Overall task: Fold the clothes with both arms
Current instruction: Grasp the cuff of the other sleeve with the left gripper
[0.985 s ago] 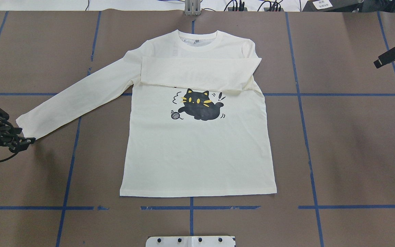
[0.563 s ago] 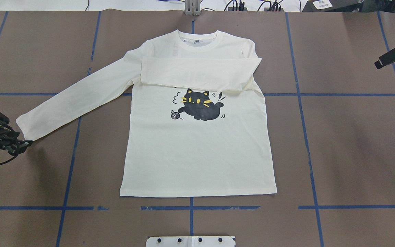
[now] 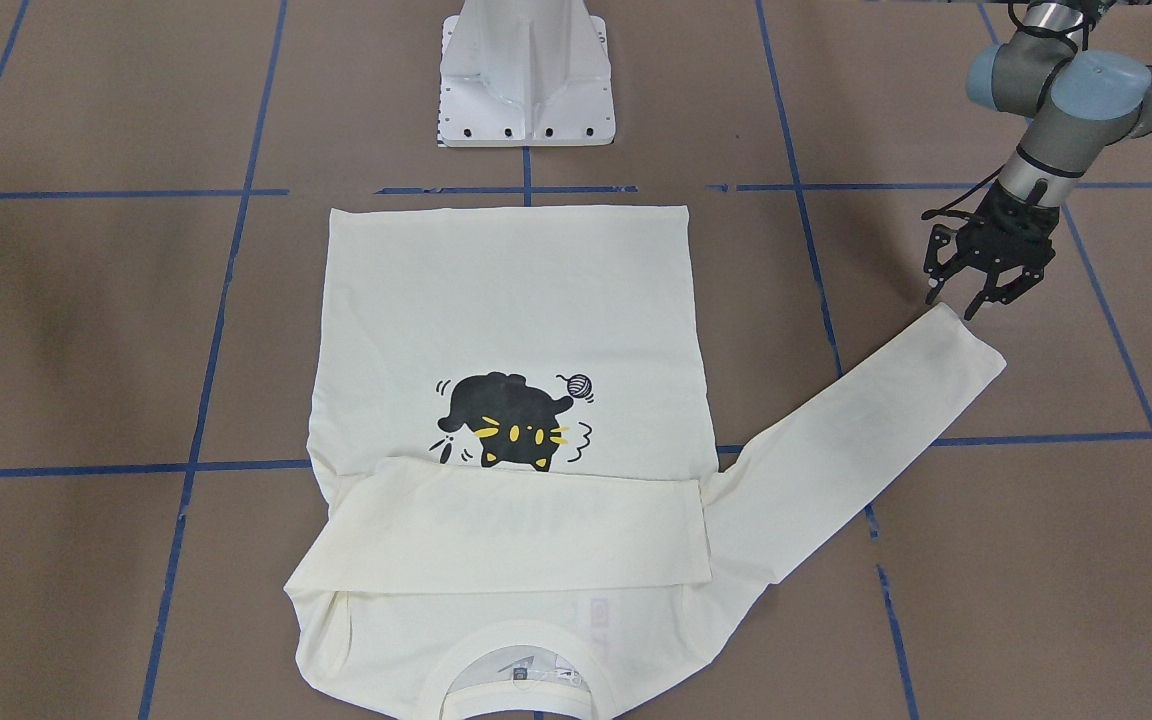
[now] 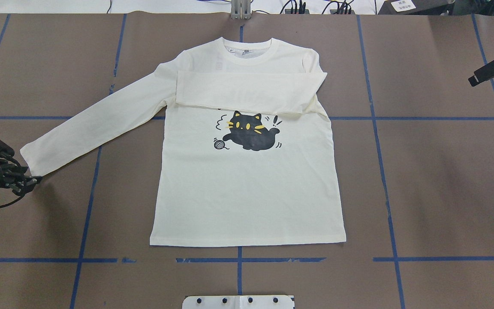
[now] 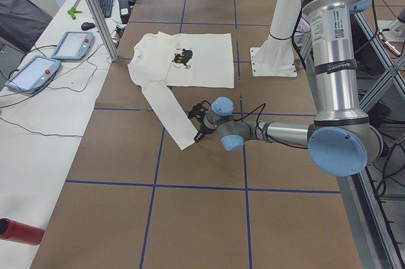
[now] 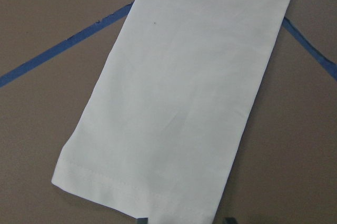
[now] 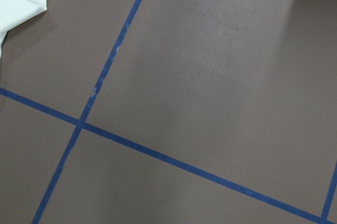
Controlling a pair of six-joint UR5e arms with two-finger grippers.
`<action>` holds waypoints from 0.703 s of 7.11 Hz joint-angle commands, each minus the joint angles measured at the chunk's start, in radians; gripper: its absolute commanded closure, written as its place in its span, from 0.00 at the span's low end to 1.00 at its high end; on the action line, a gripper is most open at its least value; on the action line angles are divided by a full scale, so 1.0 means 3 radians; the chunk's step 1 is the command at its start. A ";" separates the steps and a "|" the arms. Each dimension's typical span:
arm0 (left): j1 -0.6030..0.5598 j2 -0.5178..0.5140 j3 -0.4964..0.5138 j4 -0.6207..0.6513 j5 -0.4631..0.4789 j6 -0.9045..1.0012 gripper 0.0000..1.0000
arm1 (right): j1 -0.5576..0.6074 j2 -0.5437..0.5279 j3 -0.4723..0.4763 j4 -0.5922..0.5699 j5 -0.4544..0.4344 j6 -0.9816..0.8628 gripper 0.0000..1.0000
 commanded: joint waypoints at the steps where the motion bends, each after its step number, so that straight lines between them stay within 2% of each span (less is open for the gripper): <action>1: 0.0006 -0.0006 0.0012 0.0000 0.0015 0.0000 0.52 | 0.0000 0.0000 0.0005 0.0000 0.0000 0.0000 0.00; 3: 0.0006 -0.0006 0.0017 0.0000 0.0015 0.0000 1.00 | 0.0000 0.0000 0.0005 0.0000 0.0005 0.0000 0.00; 5: 0.0006 -0.0006 0.0007 -0.0005 0.0121 0.0000 1.00 | 0.0000 0.0000 0.0005 0.0000 0.0000 0.0000 0.00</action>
